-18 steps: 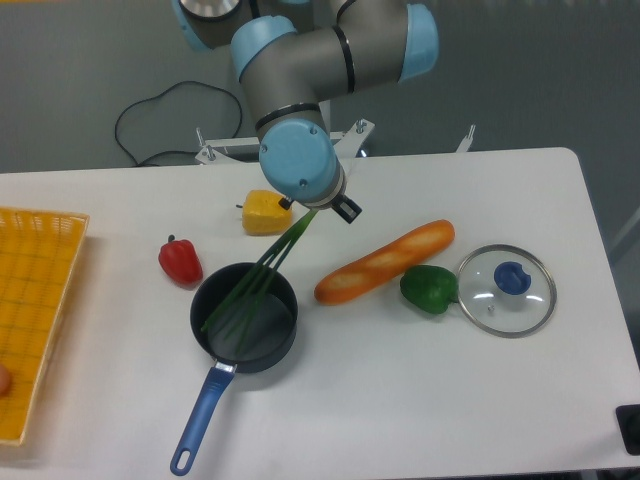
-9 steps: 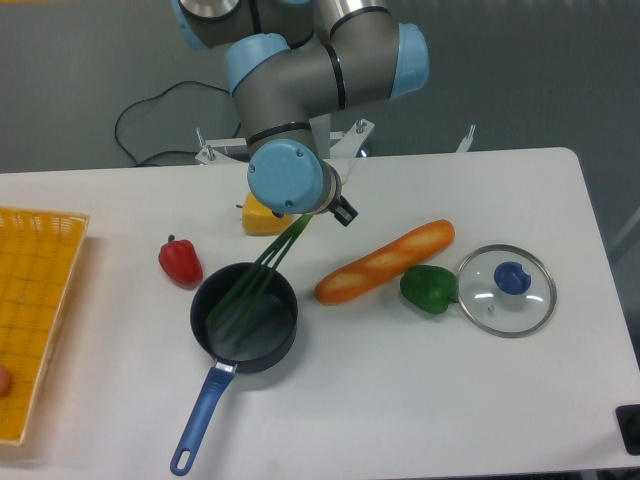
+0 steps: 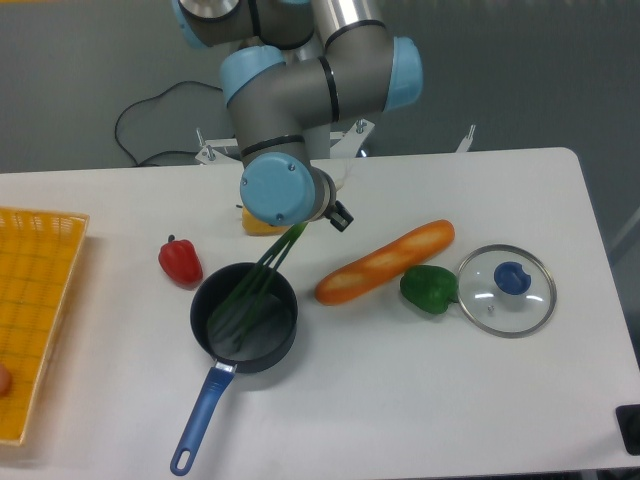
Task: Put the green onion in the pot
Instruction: 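Lower the green onions down into the saucepan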
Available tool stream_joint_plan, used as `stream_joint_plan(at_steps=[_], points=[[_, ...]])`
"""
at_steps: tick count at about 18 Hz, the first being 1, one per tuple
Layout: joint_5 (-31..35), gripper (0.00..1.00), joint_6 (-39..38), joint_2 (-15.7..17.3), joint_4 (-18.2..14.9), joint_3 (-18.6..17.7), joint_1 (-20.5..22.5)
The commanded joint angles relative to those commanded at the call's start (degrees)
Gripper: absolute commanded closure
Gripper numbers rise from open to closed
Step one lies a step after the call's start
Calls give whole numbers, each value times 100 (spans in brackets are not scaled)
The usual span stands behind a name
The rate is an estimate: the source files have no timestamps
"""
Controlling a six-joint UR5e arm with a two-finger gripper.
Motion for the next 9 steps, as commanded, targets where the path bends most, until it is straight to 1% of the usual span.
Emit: stream_joint_plan(at_steps=[9], points=[[-35,83,-360,-229,26,140,-132]])
